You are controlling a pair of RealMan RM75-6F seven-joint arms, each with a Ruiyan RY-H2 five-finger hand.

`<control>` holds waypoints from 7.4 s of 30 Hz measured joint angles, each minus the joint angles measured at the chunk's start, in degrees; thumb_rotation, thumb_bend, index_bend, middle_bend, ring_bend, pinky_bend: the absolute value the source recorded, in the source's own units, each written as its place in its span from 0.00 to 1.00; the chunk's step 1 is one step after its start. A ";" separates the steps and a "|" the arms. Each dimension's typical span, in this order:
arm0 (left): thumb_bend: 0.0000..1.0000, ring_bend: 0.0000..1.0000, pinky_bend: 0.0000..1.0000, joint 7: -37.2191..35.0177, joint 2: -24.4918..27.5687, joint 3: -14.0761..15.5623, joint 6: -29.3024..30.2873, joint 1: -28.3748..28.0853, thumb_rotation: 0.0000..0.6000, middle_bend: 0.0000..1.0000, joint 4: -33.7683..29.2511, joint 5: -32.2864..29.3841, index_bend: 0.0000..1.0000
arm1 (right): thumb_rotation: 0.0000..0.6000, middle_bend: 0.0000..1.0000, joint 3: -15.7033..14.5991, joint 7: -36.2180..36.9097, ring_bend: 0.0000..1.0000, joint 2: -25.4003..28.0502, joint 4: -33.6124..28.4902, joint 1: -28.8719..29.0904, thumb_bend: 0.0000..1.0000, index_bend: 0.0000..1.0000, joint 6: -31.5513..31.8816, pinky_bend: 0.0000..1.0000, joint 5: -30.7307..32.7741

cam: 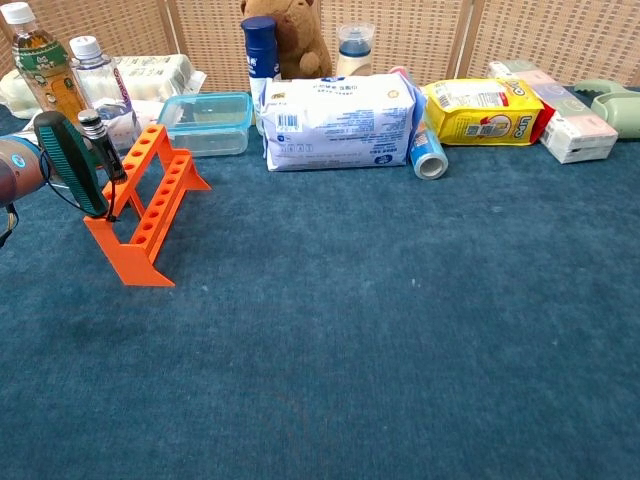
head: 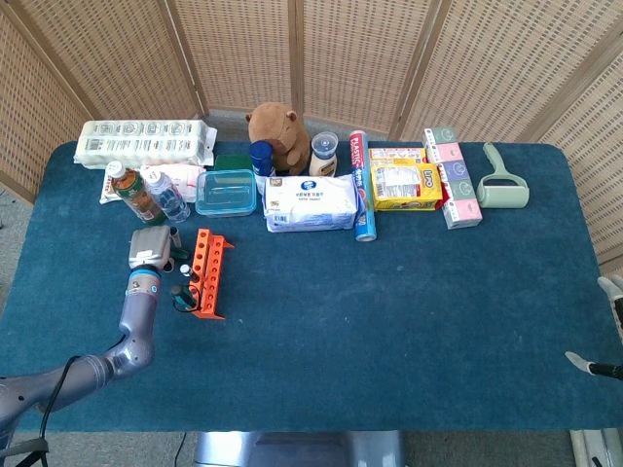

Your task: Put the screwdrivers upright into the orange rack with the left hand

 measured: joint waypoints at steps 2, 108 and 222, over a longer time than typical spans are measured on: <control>0.37 0.96 0.99 0.16 0.00 -0.24 0.09 0.06 1.00 1.00 -0.22 -0.05 0.57 | 1.00 0.00 -0.01 0.02 0.00 0.01 0.00 -0.01 0.00 0.06 0.02 0.01 -0.07; 0.38 0.96 0.99 -98.96 26.50 -10.06 -15.24 14.56 1.00 1.00 -31.02 43.16 0.58 | 1.00 0.00 -0.32 -3.58 0.00 -1.19 -0.73 1.66 0.00 0.07 -2.67 0.02 1.68; 0.38 0.96 0.99 -101.31 23.56 -4.39 -12.90 12.36 1.00 1.00 -22.99 43.71 0.58 | 1.00 0.00 -0.08 -3.86 0.00 -1.25 -0.81 1.54 0.00 0.07 -2.48 0.02 2.09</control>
